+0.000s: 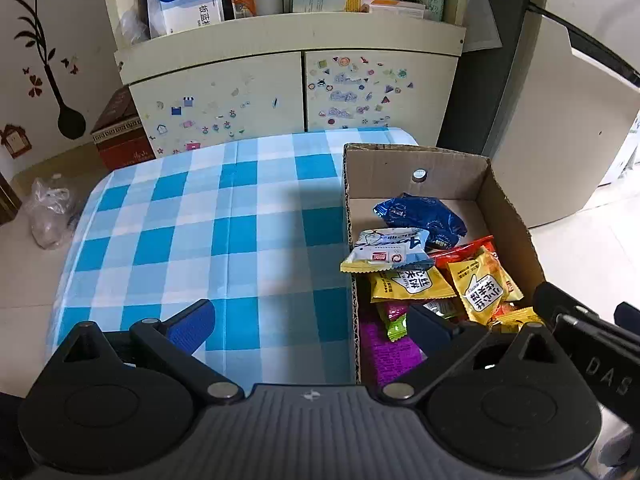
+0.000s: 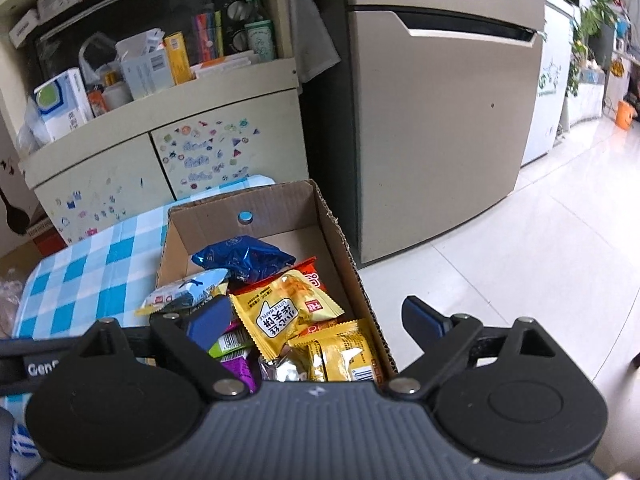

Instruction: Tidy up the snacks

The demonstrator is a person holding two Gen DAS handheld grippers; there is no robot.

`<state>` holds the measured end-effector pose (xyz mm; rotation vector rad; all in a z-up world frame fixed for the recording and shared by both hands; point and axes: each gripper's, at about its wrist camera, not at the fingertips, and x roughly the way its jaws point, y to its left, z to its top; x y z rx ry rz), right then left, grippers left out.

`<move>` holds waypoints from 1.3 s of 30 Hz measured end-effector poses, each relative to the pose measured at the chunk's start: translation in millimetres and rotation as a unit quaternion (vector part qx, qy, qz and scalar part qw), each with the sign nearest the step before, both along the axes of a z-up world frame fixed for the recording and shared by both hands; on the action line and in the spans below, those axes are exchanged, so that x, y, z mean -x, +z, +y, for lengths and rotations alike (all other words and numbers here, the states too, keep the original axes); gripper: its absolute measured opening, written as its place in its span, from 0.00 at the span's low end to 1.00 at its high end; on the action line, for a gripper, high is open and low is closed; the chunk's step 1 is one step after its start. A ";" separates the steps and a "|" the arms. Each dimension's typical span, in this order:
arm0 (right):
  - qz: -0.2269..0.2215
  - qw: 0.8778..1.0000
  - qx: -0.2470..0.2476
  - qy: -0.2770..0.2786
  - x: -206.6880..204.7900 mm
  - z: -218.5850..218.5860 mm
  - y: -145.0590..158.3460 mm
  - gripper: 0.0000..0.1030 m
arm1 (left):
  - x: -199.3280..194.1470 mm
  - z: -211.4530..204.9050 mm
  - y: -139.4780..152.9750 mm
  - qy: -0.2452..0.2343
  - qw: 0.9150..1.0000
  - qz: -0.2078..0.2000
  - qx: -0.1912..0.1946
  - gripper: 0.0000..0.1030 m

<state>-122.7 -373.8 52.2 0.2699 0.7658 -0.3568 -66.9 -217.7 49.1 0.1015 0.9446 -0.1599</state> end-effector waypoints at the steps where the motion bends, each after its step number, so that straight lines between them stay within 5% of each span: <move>1: 0.002 1.000 0.006 0.001 -0.6 1.2 0.3 0.90 | -0.2 -1.1 -0.2 0.001 1.000 0.000 -0.005 1.00; 13: 0.023 1.000 0.018 0.011 -5.7 6.4 -2.8 0.90 | -1.7 -6.9 -6.4 -0.003 0.999 -0.005 -0.043 1.00; 39: 0.061 0.994 -0.006 0.094 -33.8 7.1 -1.7 0.90 | -21.7 3.9 -20.8 0.042 0.996 0.072 -0.028 1.00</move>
